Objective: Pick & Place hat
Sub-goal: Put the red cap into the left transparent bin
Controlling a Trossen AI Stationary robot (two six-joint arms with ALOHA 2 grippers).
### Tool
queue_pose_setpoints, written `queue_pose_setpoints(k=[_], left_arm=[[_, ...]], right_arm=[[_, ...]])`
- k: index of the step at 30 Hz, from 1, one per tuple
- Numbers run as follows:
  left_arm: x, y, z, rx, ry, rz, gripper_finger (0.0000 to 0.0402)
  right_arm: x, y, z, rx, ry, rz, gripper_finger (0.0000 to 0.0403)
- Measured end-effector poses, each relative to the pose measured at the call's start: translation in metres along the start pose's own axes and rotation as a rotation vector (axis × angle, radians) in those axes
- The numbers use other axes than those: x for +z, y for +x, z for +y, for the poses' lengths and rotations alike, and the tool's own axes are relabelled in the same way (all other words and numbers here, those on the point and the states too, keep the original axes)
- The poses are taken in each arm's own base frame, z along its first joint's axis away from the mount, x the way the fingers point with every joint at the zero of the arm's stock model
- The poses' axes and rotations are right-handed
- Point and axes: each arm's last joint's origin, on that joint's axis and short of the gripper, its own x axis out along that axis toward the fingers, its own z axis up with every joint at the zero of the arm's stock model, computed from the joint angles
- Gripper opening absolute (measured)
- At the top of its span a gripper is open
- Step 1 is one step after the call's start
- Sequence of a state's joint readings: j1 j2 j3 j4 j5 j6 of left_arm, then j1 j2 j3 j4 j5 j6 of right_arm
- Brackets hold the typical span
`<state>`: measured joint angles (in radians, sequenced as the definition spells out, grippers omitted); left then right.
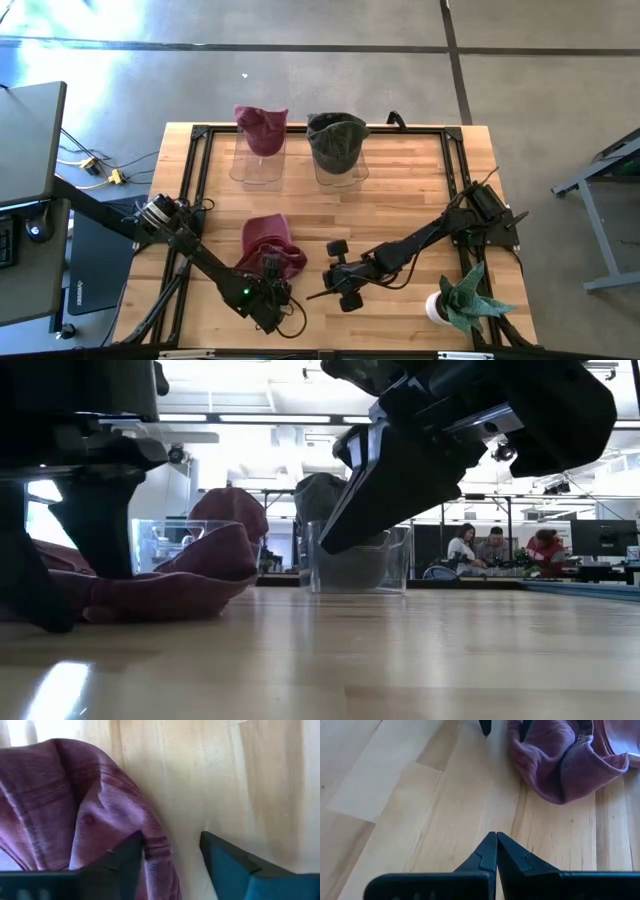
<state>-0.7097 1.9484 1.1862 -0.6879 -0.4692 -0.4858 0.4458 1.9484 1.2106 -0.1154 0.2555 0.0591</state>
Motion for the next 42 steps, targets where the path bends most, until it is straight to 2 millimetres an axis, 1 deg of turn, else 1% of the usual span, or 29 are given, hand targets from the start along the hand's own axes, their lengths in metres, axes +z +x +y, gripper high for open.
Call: queue_pose_setpoints(k=[2, 4, 6, 7, 8, 9, 10, 12, 14, 16, 19, 21, 23, 26, 28, 30, 33, 35, 37, 38, 40, 42], left_arm=[[-0.001, 0.001, 0.0, -0.011, 0.004, 0.018, 0.0156], [0.001, 0.0, 0.004, -0.041, 0.002, 0.039, 0.0099], [0.001, -0.006, 0.012, -0.055, 0.009, 0.073, 0.0037], [0.001, -0.011, 0.017, -0.056, 0.026, 0.093, 0.002], [0.0, -0.014, 0.022, -0.055, 0.051, 0.121, 0.0016], [0.005, -0.019, 0.025, -0.074, 0.069, 0.108, 0.002], [0.013, -0.03, 0.029, -0.082, 0.082, 0.054, 0.0025], [0.023, -0.063, 0.043, -0.105, 0.114, -0.049, 0.0028], [0.029, -0.095, 0.056, -0.169, 0.145, -0.162, 0.002], [0.032, -0.124, 0.068, -0.287, 0.175, -0.265, 0.0009], [0.036, -0.164, 0.092, -0.469, 0.187, -0.433, 0.0008], [0.029, -0.181, 0.105, -0.564, 0.187, -0.483, 0.0012], [0.027, -0.191, 0.115, -0.63, 0.179, -0.526, 0.0013], [0.027, -0.192, 0.127, -0.694, 0.205, -0.534, 0.0011], [0.028, -0.186, 0.134, -0.695, 0.211, -0.522, 0.001], [0.027, -0.179, 0.145, -0.657, 0.214, -0.48, 0.001], [0.023, -0.164, 0.169, -0.519, 0.166, -0.382, 0.001], [0.021, -0.154, 0.187, -0.372, 0.115, -0.322, 0.001], [0.021, -0.148, 0.203, -0.251, 0.061, -0.296, 0.001], [0.021, -0.146, 0.207, -0.228, 0.045, -0.29, 0.001], [0.021, -0.142, 0.208, -0.234, 0.039, -0.295, 0.001], [0.023, -0.129, 0.2, -0.274, 0.052, -0.296, 0.001]], right_arm=[[0.0, 0.0, 0.0, 0.002, -0.008, 0.0, 0.0001], [0.0, 0.0, 0.0, 0.002, -0.013, 0.0, 0.0004], [0.0, 0.0, 0.0, 0.003, -0.015, 0.0, 0.0004], [0.0, 0.0, 0.0, 0.003, -0.015, 0.001, 0.0004], [0.0, 0.0, 0.0, 0.004, -0.015, 0.001, 0.0002], [0.0, 0.0, 0.0, 0.013, -0.015, 0.001, 0.0002], [0.0, 0.0, 0.001, 0.025, -0.015, 0.001, 0.0001], [0.0, 0.0, 0.001, 0.038, -0.016, 0.003, 0.0003], [-0.001, 0.0, 0.001, 0.04, -0.019, 0.014, 0.0005], [-0.002, 0.0, 0.001, 0.043, -0.02, 0.021, 0.0006], [-0.003, 0.0, 0.001, 0.055, -0.023, 0.034, 0.0004], [-0.003, 0.0, 0.002, 0.059, -0.026, 0.035, 0.0002], [-0.003, 0.0, 0.003, 0.07, -0.028, 0.036, 0.0002], [-0.003, 0.0, 0.003, 0.076, -0.031, 0.035, 0.0005], [-0.003, 0.0, 0.003, 0.074, -0.032, 0.034, 0.0006], [-0.003, 0.0, 0.003, 0.073, -0.031, 0.033, 0.0005], [-0.003, 0.0, 0.003, 0.075, -0.031, 0.033, 0.0002], [-0.003, 0.0, 0.003, 0.075, -0.032, 0.035, 0.0003], [-0.004, 0.0, 0.003, 0.075, -0.033, 0.037, 0.0005], [-0.004, 0.0, 0.003, 0.075, -0.032, 0.038, 0.0005], [-0.004, 0.0, 0.003, 0.075, -0.033, 0.041, 0.0006], [-0.004, 0.0, 0.003, 0.075, -0.036, 0.047, 0.0004]])
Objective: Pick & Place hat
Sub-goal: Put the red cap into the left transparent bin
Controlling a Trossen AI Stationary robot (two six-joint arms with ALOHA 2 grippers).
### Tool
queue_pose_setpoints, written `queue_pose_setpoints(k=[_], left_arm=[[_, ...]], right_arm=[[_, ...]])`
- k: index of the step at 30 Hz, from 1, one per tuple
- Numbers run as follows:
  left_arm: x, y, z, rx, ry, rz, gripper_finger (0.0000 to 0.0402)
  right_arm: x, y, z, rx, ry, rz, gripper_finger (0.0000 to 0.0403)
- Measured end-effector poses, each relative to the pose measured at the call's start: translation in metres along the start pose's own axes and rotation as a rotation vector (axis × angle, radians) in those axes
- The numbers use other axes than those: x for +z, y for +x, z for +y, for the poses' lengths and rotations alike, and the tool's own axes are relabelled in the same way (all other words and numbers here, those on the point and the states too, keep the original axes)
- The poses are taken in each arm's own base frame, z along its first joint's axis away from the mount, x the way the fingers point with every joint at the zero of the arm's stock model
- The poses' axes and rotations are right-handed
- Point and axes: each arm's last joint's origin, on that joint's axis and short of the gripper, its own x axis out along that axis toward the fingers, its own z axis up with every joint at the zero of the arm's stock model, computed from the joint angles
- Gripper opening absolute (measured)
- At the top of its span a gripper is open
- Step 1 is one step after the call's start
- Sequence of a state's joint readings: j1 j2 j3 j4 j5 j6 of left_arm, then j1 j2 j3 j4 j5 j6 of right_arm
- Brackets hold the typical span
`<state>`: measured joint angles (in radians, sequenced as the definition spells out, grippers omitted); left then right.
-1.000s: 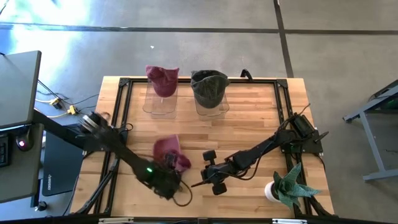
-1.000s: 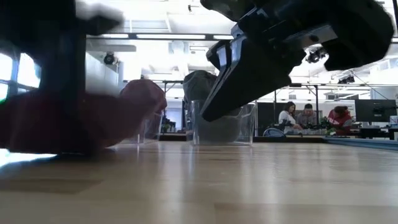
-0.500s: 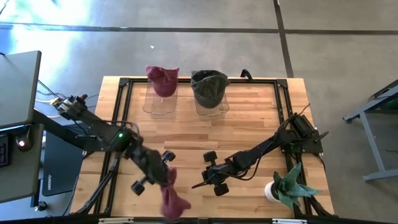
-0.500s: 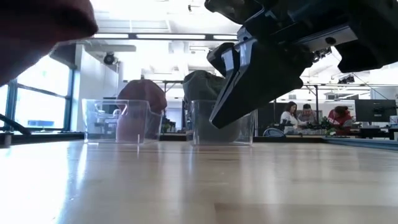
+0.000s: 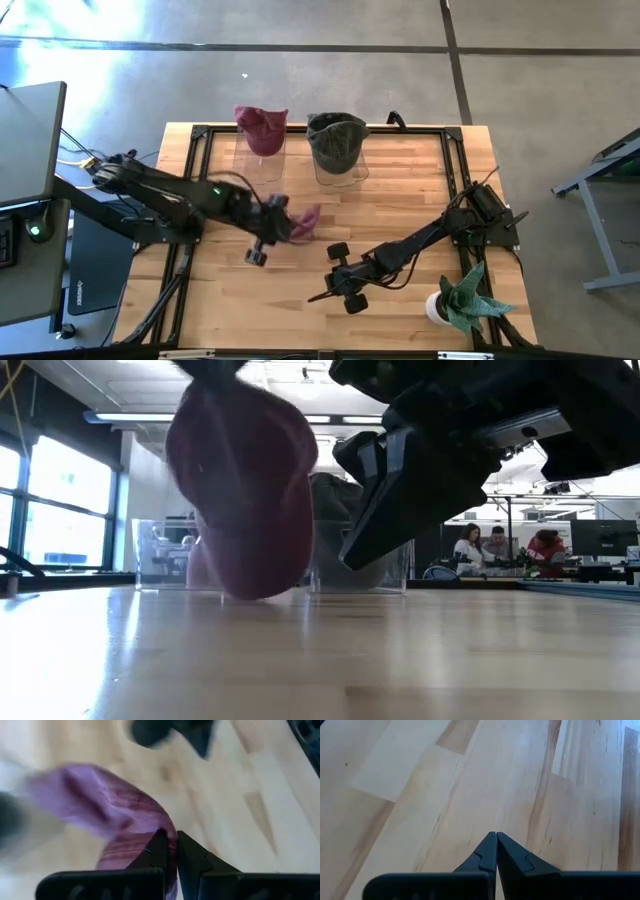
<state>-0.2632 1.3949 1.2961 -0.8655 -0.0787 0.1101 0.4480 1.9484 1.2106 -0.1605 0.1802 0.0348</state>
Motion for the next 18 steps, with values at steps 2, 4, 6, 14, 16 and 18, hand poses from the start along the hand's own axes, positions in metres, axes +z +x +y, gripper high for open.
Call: queue_pose_setpoints(k=[2, 4, 6, 14, 16, 18], left_arm=[[-0.007, 0.026, -0.009, -0.064, 0.011, 0.02, 0.001], [-0.016, 0.053, -0.019, -0.109, 0.017, 0.027, 0.0009], [-0.021, 0.079, -0.031, -0.178, 0.021, -0.011, 0.0009], [-0.037, 0.142, -0.071, -0.424, -0.005, -0.037, 0.0014], [-0.04, 0.15, -0.073, -0.429, -0.035, -0.001, 0.0027], [-0.04, 0.156, -0.074, -0.461, -0.079, 0.034, 0.0051]], right_arm=[[0.0, 0.0, 0.0, 0.0, -0.002, 0.001, 0.0002], [0.0, 0.0, 0.0, 0.0, -0.002, 0.001, 0.0002], [0.0, 0.0, 0.0, 0.001, -0.001, 0.001, 0.0004], [0.0, 0.0, 0.0, 0.013, 0.001, 0.002, 0.0002], [0.0, 0.0, 0.001, 0.021, 0.001, 0.0, 0.0002], [0.0, 0.0, 0.001, 0.032, 0.006, 0.001, 0.0004]])
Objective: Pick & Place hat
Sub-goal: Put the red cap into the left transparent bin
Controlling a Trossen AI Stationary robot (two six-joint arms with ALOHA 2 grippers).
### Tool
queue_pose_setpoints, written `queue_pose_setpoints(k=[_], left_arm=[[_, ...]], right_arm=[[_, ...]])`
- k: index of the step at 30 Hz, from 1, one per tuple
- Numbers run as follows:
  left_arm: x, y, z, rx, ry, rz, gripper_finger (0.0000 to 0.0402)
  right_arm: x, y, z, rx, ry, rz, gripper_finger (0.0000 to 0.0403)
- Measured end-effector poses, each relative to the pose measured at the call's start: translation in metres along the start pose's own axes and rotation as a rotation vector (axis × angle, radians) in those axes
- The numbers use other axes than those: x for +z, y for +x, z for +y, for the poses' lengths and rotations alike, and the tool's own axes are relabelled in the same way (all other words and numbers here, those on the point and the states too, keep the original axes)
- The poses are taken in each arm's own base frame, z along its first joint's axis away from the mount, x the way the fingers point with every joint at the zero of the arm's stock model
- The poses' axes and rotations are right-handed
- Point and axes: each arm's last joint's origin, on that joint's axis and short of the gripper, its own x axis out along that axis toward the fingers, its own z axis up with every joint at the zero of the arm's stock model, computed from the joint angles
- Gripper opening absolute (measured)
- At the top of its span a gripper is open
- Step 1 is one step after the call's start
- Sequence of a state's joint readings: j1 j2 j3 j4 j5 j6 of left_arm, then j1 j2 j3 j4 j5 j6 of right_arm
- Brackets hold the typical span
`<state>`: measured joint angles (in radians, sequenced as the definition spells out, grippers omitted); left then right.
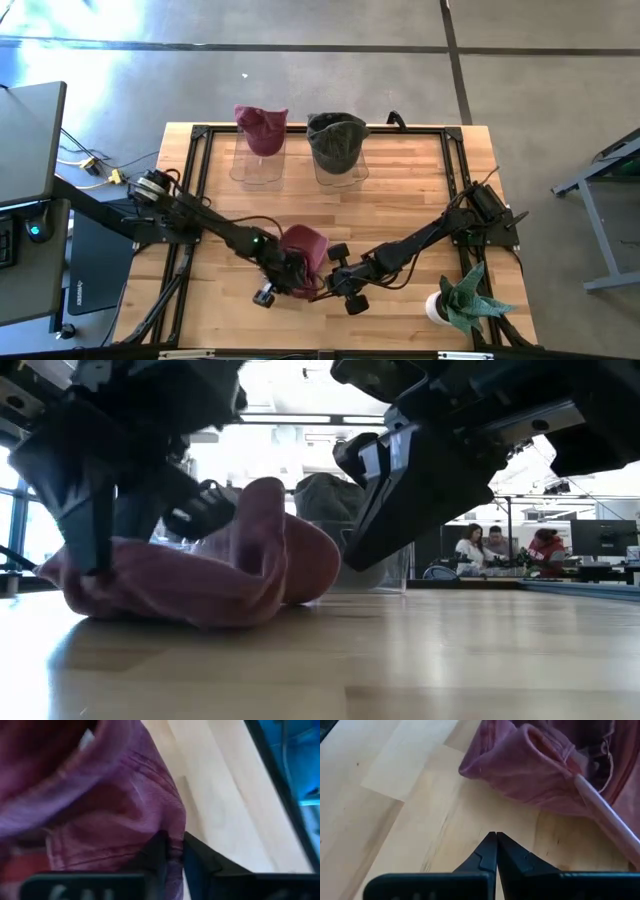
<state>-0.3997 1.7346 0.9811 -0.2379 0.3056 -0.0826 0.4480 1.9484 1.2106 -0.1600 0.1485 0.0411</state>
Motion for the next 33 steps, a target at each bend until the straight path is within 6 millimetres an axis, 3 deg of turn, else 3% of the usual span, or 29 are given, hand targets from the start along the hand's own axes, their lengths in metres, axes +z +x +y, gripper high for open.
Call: queue_pose_setpoints(k=[6, 10, 14, 16, 25, 29, 33], left_arm=[[0.013, -0.012, -0.01, -0.103, -0.126, 0.099, 0.0141], [0.027, -0.028, -0.03, 0.05, -0.104, 0.191, 0.0154], [0.035, -0.029, -0.042, 0.352, -0.009, 0.106, 0.0136], [0.038, -0.025, -0.041, 0.412, -0.024, 0.026, 0.0122], [0.025, 0.013, -0.024, 0.409, -0.03, -0.287, 0.0048], [0.028, 0.026, -0.016, 0.422, 0.012, -0.439, 0.0026], [0.033, 0.024, -0.006, 0.458, 0.046, -0.447, 0.0012]], right_arm=[[0.0, 0.0, 0.0, 0.004, -0.004, 0.0, 0.0003], [0.0, 0.0, -0.001, 0.001, -0.005, -0.003, 0.0002], [0.0, 0.0, -0.001, 0.0, -0.004, -0.003, 0.0007], [0.0, 0.0, -0.001, 0.001, -0.004, -0.003, 0.0008], [-0.005, -0.007, 0.014, 0.079, -0.027, 0.058, 0.0003], [-0.004, -0.028, 0.022, 0.035, 0.008, 0.087, 0.0003], [0.004, -0.047, 0.03, -0.063, 0.021, 0.008, 0.0004]])
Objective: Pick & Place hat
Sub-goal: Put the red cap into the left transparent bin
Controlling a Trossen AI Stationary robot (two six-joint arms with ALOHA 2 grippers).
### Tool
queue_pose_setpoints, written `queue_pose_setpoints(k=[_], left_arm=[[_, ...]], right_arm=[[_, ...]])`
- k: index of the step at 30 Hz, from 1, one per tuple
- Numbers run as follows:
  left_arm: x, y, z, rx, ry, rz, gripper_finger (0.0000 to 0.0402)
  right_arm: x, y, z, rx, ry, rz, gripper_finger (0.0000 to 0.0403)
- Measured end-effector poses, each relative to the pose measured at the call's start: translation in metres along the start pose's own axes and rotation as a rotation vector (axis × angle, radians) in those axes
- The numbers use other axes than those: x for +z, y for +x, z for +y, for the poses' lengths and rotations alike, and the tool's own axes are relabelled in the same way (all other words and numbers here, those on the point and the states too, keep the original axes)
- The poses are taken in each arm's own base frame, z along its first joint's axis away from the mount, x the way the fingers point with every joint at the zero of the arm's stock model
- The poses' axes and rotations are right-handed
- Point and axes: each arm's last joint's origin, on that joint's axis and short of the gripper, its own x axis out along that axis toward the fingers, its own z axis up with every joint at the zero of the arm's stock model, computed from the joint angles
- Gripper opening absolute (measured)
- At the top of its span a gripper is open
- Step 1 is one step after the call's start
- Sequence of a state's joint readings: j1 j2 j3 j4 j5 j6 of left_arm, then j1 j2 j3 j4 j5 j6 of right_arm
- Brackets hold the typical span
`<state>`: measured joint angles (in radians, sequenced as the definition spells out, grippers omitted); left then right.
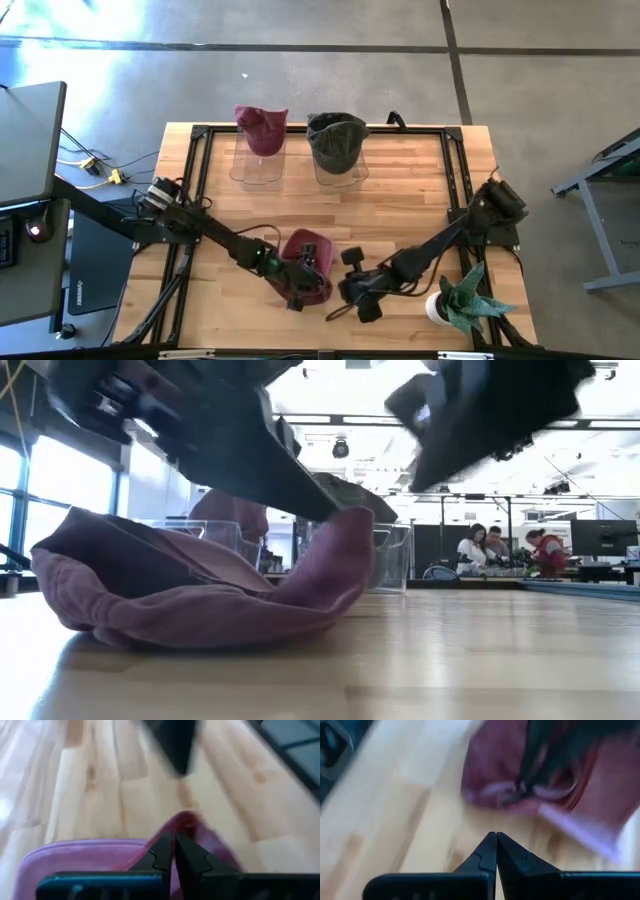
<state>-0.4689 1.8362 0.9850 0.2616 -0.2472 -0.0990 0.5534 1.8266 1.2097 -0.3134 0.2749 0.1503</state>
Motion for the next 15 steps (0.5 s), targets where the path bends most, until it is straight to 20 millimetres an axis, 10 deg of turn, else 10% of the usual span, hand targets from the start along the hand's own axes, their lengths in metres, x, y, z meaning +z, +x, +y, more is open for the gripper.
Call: queue_pose_setpoints(k=[7, 15], left_arm=[[0.032, -0.049, 0.003, 0.164, 0.039, 0.197, 0.0001], [0.01, -0.107, -0.012, 0.389, -0.097, 0.473, 0.0]], right_arm=[[0.019, 0.016, -0.001, 0.056, -0.037, -0.244, 0.0002], [0.002, 0.062, -0.032, 0.029, 0.053, -0.133, 0.0001]])
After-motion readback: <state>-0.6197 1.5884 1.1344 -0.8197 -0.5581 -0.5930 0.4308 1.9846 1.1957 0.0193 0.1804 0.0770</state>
